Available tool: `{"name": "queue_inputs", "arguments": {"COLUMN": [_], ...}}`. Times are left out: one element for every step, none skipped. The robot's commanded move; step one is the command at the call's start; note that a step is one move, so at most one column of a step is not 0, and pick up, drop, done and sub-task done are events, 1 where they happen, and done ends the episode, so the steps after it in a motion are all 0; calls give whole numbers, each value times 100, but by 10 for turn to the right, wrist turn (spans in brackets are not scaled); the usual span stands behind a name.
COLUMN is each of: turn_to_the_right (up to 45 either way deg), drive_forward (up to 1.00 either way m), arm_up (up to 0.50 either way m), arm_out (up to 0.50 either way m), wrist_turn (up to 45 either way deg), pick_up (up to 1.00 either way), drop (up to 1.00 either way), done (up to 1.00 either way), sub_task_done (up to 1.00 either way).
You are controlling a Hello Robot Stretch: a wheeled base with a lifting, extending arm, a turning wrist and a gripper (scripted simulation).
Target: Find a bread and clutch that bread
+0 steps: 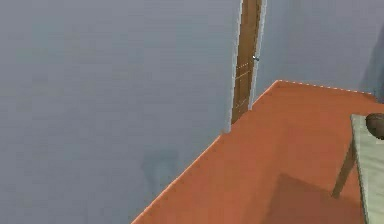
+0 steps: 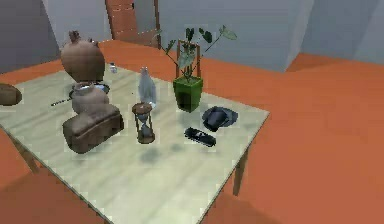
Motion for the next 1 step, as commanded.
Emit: {"name": "queue_inputs", "arguments": {"turn_to_the_right": [240], "drive_forward": [0], "arm_up": [0], "arm_out": [0], "wrist_turn": [0], "pick_up": [0], "drop": [0], "done": [0], "sub_task_done": [0]}}
